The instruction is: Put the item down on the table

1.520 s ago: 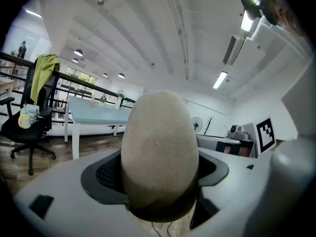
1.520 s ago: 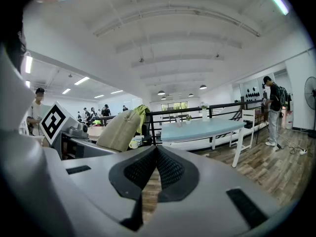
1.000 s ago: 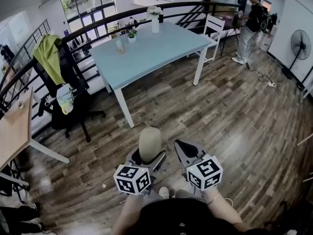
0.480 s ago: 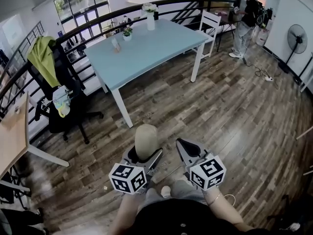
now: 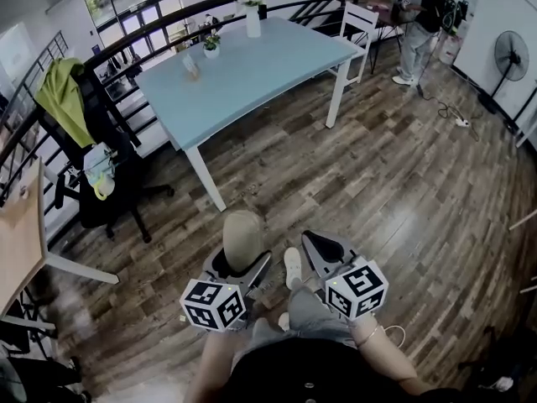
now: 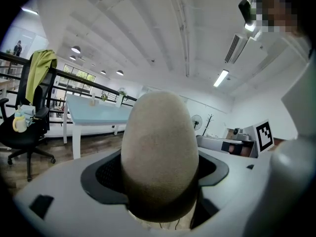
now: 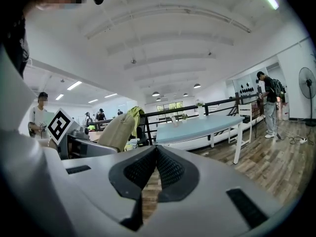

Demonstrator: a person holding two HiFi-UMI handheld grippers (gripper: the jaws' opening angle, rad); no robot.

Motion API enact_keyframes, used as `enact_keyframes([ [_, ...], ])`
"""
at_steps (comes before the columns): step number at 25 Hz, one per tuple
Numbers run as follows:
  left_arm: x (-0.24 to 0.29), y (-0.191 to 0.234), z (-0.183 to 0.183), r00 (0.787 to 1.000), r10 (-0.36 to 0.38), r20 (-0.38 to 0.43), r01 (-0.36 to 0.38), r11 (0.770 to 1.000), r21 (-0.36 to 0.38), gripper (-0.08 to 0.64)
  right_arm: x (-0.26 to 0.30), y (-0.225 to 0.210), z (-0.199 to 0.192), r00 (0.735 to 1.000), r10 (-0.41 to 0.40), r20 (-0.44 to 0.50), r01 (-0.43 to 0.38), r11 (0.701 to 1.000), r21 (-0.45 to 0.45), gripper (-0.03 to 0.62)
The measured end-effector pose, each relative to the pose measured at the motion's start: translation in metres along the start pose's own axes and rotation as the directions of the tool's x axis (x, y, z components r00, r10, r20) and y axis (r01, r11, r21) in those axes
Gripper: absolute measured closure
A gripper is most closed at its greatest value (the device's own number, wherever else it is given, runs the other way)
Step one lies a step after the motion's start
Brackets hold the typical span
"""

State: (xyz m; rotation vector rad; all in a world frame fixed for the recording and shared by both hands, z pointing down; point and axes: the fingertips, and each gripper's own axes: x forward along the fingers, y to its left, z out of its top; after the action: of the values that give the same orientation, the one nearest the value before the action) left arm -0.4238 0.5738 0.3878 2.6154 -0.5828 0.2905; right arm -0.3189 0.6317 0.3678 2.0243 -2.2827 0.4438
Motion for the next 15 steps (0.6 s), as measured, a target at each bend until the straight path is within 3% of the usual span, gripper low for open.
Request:
enact_keyframes([
  [9, 0.066, 0.032, 0.031, 1.0, 0.02, 0.009, -0.02, 1.0, -0.014, 0.166, 0.058, -0.059, 0.014, 0.999, 0.04, -0.009, -0.04, 0.999, 0.027, 0.589],
  [15, 0.118, 0.059, 0.07, 0.998, 0.047, 0.033, -0.047, 0.999, -0.007, 0.166, 0.106, -0.107, 0.039, 0.998, 0.069, 0.003, -0.069, 0.997, 0.022, 0.589],
])
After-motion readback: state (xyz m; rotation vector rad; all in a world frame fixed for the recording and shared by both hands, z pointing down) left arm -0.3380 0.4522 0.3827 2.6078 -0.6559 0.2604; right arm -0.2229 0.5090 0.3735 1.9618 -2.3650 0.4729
